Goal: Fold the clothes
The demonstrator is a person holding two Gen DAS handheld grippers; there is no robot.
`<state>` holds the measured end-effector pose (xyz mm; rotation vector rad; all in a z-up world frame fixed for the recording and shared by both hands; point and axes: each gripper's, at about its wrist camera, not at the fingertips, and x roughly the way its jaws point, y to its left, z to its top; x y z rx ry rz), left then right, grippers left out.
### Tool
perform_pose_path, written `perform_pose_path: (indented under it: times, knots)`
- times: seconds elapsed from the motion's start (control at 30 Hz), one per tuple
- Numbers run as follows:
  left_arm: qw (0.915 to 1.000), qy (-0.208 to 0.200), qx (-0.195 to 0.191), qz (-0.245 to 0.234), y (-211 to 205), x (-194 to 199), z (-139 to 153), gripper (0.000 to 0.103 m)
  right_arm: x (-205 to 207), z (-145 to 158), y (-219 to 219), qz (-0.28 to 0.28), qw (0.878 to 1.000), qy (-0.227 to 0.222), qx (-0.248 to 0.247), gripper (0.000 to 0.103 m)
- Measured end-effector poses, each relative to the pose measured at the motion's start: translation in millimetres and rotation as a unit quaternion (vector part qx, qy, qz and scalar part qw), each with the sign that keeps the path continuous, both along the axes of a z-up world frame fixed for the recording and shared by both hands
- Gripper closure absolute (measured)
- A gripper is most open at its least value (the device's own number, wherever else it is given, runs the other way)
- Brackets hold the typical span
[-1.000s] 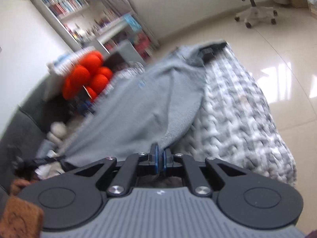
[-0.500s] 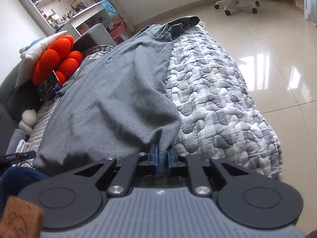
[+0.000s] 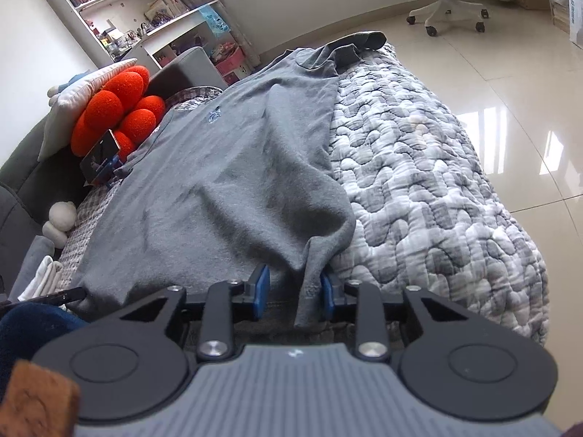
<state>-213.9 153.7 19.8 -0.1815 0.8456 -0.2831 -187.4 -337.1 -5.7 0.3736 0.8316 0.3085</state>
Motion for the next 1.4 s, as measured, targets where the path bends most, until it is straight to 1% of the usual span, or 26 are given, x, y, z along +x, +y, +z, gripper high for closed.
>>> perform_pose_path:
  times: [0.03, 0.07, 0.1, 0.13, 0.23, 0.33, 0.37, 0.4, 0.47, 0.5, 0.57, 0.63, 0.7, 0.77, 0.8, 0.83, 0.9, 1.0, 1.1, 1.2, 1.27, 1.33, 1.37, 1.4]
  knots:
    - [1.0000, 0.001, 0.003, 0.000, -2, 1, 0, 0.097, -1, 1, 3, -0.003, 1.000, -0.001, -0.022, 0.095]
    - [1.0000, 0.002, 0.005, -0.001, -4, 2, -1, 0.099, -3, 3, 3, -0.007, 0.999, -0.003, -0.033, 0.097]
    - [1.0000, 0.002, 0.007, -0.001, -5, 2, 0, 0.100, -5, 5, 0, -0.011, 1.000, -0.006, -0.024, 0.097]
    - [1.0000, 0.004, 0.000, 0.005, -1, 0, 6, 0.100, -9, 8, -3, -0.014, 1.000, -0.010, -0.009, 0.097]
    - [0.9998, -0.004, -0.014, 0.012, 11, -7, 28, 0.100, -25, 29, -16, -0.011, 0.997, -0.027, 0.071, 0.097]
    - [0.9997, -0.019, -0.007, 0.011, 20, -13, 49, 0.100, -40, 52, -23, 0.000, 0.993, -0.048, 0.109, 0.097]
    - [0.9997, -0.021, 0.004, 0.010, 20, -14, 50, 0.100, -41, 54, -24, 0.001, 0.994, -0.045, 0.102, 0.097]
    - [0.9996, -0.020, 0.018, 0.008, 19, -14, 48, 0.100, -41, 53, -22, 0.002, 0.996, -0.039, 0.084, 0.097]
    - [0.9992, 0.004, 0.039, 0.005, 16, -11, 31, 0.100, -40, 48, -18, 0.003, 0.999, -0.023, 0.043, 0.097]
    - [0.9987, 0.014, 0.048, 0.005, 14, -9, 24, 0.100, -38, 39, -14, 0.002, 1.000, -0.009, 0.014, 0.097]
    - [0.9985, 0.014, 0.052, 0.008, 16, -9, 23, 0.100, -33, 17, -8, 0.004, 0.999, 0.019, -0.034, 0.097]
    - [0.9983, 0.014, 0.055, 0.011, 18, -9, 21, 0.100, -31, 2, -2, 0.012, 0.998, 0.033, -0.047, 0.097]
    - [0.9981, 0.014, 0.058, 0.014, 20, -8, 20, 0.100, -31, -1, 0, 0.015, 0.998, 0.034, -0.055, 0.097]
    - [0.9978, 0.014, 0.062, 0.017, 22, -8, 19, 0.096, -31, 1, -1, 0.014, 0.998, 0.030, -0.060, 0.097]
    - [0.9977, 0.014, 0.064, 0.018, 23, -8, 18, 0.093, -30, 1, -2, 0.017, 0.997, 0.031, -0.066, 0.093]
    - [0.9976, 0.015, 0.065, 0.020, 23, -8, 18, 0.084, -29, 2, -2, 0.019, 0.997, 0.031, -0.073, 0.090]
    - [0.9973, 0.014, 0.069, 0.023, 25, -7, 17, 0.072, -28, 6, -3, 0.015, 0.996, 0.028, -0.087, 0.088]
    - [0.9972, 0.003, 0.065, 0.037, 33, 4, 26, 0.070, -24, 15, -9, 0.003, 0.996, 0.016, -0.085, 0.088]
    - [0.9970, 0.002, 0.050, 0.059, 41, 25, 33, 0.070, -15, 29, -12, -0.002, 0.997, -0.003, -0.081, 0.088]
    - [0.9963, 0.001, 0.032, 0.080, 48, 52, 40, 0.066, 2, 42, -8, 0.003, 0.996, -0.024, -0.082, 0.088]
    - [0.9964, -0.002, 0.019, 0.083, 46, 73, 45, 0.062, 18, 50, -4, 0.006, 0.997, -0.034, -0.069, 0.088]
    - [0.9960, -0.003, 0.008, 0.089, 46, 95, 47, 0.054, 35, 58, 1, 0.011, 0.998, -0.042, -0.055, 0.088]
    - [0.9955, -0.003, 0.004, 0.094, 46, 107, 48, 0.052, 45, 62, 5, 0.015, 0.997, -0.046, -0.052, 0.087]
    - [0.9950, -0.003, -0.001, 0.100, 47, 119, 48, 0.049, 54, 65, 8, 0.018, 0.997, -0.050, -0.052, 0.080]
